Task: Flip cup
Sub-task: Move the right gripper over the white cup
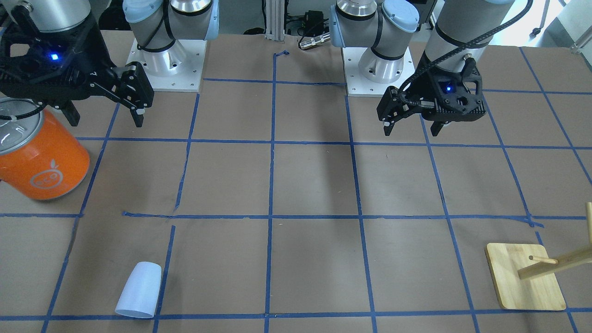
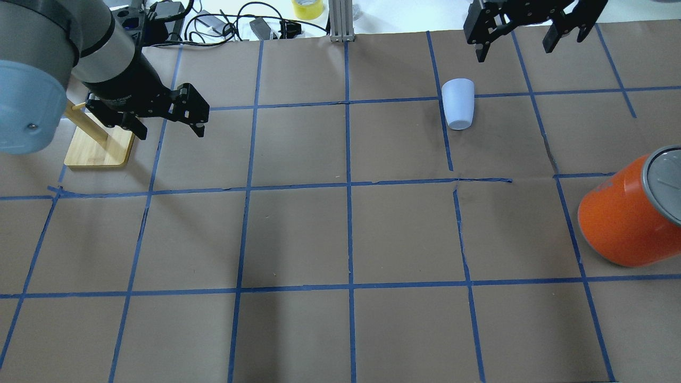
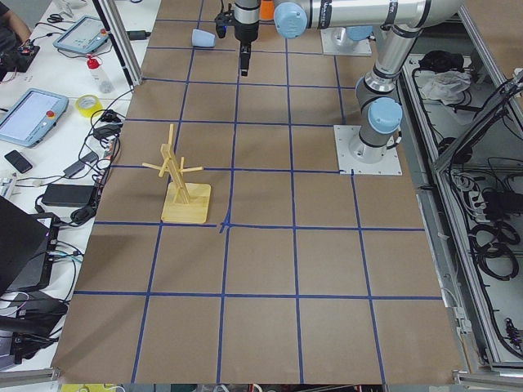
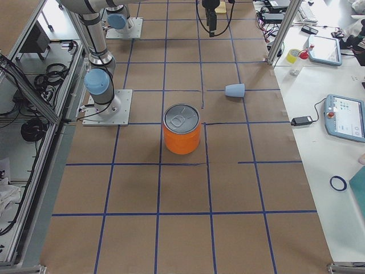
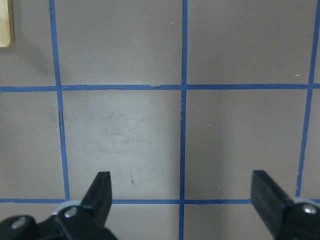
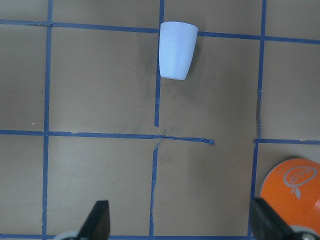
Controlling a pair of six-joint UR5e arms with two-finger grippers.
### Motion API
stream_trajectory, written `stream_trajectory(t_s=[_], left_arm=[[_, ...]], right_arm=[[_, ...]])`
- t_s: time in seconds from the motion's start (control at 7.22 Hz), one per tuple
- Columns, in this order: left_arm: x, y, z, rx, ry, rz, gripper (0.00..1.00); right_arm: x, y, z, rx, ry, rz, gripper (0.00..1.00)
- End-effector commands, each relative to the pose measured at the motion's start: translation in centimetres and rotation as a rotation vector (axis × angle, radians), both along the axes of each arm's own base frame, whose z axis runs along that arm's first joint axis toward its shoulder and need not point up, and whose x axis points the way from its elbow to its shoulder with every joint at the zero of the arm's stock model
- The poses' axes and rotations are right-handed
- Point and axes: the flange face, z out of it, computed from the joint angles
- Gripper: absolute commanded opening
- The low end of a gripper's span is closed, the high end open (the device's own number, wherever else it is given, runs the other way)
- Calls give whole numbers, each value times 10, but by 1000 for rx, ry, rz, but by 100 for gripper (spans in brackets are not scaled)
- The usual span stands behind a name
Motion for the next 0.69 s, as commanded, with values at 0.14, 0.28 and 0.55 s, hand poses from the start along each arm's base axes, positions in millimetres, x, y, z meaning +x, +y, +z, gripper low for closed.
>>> stream_trajectory(t_s=[0.14,0.28,0.55], left_arm=[[1,0,0,1,0,2,100],[0,0,0,1,-2,0,100],[0,0,0,1,-4,0,100]], right_arm=[[-1,0,-1,7,-6,-7,100],[-4,-2,-3,13,-4,-8,100],[-5,-5,-3,0,-8,-14,100]])
